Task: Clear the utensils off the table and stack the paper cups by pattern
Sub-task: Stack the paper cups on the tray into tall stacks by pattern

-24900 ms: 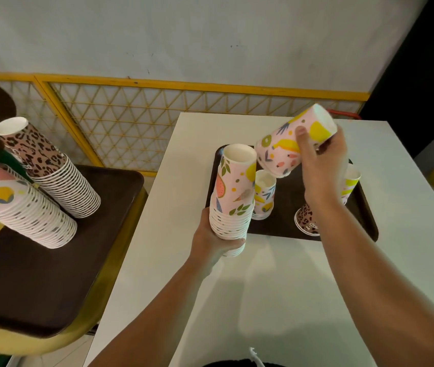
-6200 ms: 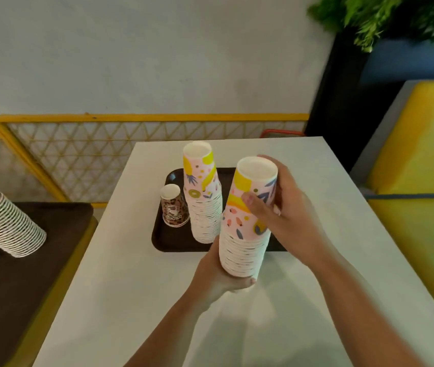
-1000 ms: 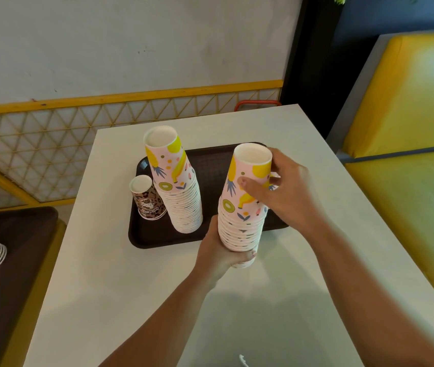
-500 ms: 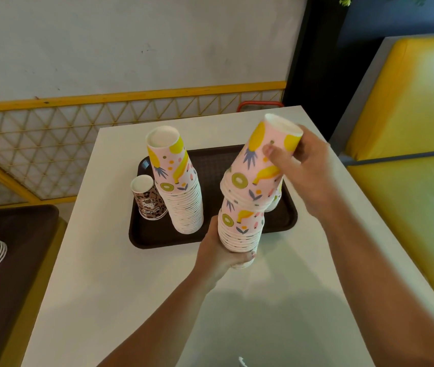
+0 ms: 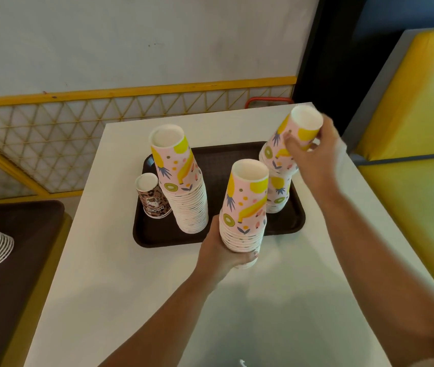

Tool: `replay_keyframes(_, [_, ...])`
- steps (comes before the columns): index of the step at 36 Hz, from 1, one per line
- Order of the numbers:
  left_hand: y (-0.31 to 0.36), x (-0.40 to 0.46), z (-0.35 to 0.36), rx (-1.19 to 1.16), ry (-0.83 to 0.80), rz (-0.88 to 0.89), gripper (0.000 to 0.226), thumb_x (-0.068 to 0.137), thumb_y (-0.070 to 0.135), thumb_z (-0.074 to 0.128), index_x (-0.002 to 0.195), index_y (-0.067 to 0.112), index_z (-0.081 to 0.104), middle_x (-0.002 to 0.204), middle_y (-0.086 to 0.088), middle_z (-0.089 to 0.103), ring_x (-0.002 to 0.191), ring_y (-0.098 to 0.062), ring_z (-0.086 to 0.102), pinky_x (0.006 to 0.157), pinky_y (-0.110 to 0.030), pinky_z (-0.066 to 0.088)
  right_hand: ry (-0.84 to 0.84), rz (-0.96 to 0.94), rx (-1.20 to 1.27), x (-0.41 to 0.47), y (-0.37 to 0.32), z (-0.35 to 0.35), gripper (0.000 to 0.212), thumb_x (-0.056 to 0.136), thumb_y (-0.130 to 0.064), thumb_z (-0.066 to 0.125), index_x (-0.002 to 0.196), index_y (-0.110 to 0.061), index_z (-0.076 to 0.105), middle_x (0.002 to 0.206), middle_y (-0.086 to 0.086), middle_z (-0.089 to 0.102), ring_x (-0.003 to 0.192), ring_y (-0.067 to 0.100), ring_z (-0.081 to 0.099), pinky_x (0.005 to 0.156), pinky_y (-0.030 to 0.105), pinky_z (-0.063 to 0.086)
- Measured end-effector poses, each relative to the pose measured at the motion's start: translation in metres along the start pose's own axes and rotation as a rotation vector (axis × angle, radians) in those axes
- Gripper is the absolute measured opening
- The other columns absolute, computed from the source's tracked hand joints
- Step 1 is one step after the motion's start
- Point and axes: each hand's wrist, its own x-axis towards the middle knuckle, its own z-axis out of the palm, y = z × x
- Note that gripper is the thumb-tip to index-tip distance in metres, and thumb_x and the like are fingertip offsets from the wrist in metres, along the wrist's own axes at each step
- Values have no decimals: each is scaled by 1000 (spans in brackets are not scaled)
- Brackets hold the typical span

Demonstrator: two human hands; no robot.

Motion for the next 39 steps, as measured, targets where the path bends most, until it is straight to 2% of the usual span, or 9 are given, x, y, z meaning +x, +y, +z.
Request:
replay_keyframes(3, [1,1,-1,-1,-6,-5,92,47,27,89,123,41,40,119,14,63,112,-8,59,96,-36,51,-19,6,-48,-4,17,7,60,73,-34,70,126,-15,50,119,3,61,106,16,59,86,36,54])
replay_keyframes(8, [2,1,0,-14,-5,-10,98,39,40,86,126,39,40,120,12,63,113,-11,59,96,-40,51,-102,55,-152,-7,34,13,60,74,-31,74,125,-14,50,119,4,60,107,18,56,88,42,52])
replay_keyframes(13, [3,1,0,2,5,7,84,49,25,89,112,49,41,118,14,63,110,-6,59,95,-34,51,-104,12,-155,-16,22,5,64,74,-44,72,128,-20,48,131,-5,52,122,11,46,99,23,36])
replay_keyframes(18, [4,0,0,-13,4,17,80,52,19,91,108,50,42,116,14,63,110,-5,59,93,-32,50,-191,-84,22,-43,-21,-7,63,70,-61,54,122,-24,51,119,-13,59,110,-1,55,92,18,44])
replay_keyframes(23, [6,-2,2,-33,1,14,82,47,24,89,110,49,42,118,13,63,111,-7,59,95,-36,51,-449,-81,-45,-67,-35,-10,57,71,-46,71,122,-26,52,110,-16,58,99,-2,57,82,17,49])
replay_keyframes(28, [6,-5,2,-33,1,15,81,48,21,89,111,47,44,117,13,64,110,-6,59,96,-36,51,-469,-97,-42,-78,-34,-9,47,74,-33,74,116,-26,54,95,-22,56,84,-16,54,68,-2,42])
replay_keyframes(32, [7,-7,3,-28,-5,29,82,49,23,89,113,46,43,119,12,64,112,-7,59,97,-35,50,-416,-120,-46,-80,-36,-11,44,75,-30,74,115,-24,55,92,-23,55,80,-17,53,67,-4,40])
replay_keyframes(36, [8,-7,2,-20,-1,49,82,51,21,90,111,49,42,119,14,63,112,-6,59,97,-34,50,-387,-143,-36,-80,-39,-13,40,74,-36,72,108,-35,50,93,-33,51,84,-20,53,68,-1,43])
replay_keyframes(39, [8,-7,1,-18,-6,54,80,55,15,90,108,50,42,119,13,63,111,-7,59,97,-34,50,-361,-137,-12,-78,-42,-15,42,74,-36,71,112,-33,52,98,-24,56,86,-14,56,70,4,47])
